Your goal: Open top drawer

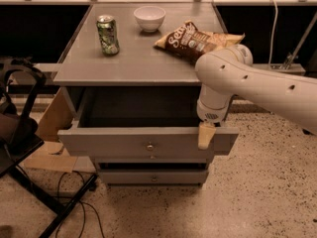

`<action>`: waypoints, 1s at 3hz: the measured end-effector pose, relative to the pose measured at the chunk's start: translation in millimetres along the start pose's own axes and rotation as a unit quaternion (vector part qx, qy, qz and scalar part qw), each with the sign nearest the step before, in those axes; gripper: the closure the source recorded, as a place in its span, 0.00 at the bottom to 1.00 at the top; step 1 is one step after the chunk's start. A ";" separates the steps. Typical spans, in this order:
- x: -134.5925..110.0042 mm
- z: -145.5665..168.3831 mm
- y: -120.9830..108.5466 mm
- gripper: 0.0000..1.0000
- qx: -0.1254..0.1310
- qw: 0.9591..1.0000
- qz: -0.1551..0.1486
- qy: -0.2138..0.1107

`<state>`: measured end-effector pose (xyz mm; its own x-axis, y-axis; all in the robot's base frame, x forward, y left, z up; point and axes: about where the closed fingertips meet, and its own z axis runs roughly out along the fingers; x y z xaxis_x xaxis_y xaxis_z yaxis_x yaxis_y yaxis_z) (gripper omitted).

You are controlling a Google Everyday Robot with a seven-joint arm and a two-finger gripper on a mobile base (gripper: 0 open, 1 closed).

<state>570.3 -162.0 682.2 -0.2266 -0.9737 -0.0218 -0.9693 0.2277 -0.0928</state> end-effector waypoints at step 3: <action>8.1 31.7 35.0 0.15 -0.052 0.999 -0.006 0.012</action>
Offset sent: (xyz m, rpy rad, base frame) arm 0.0000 0.0000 0.0000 0.0000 0.0000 0.0000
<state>537.7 -161.8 647.3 -0.2165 -0.9763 0.0035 -0.9762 0.2165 0.0113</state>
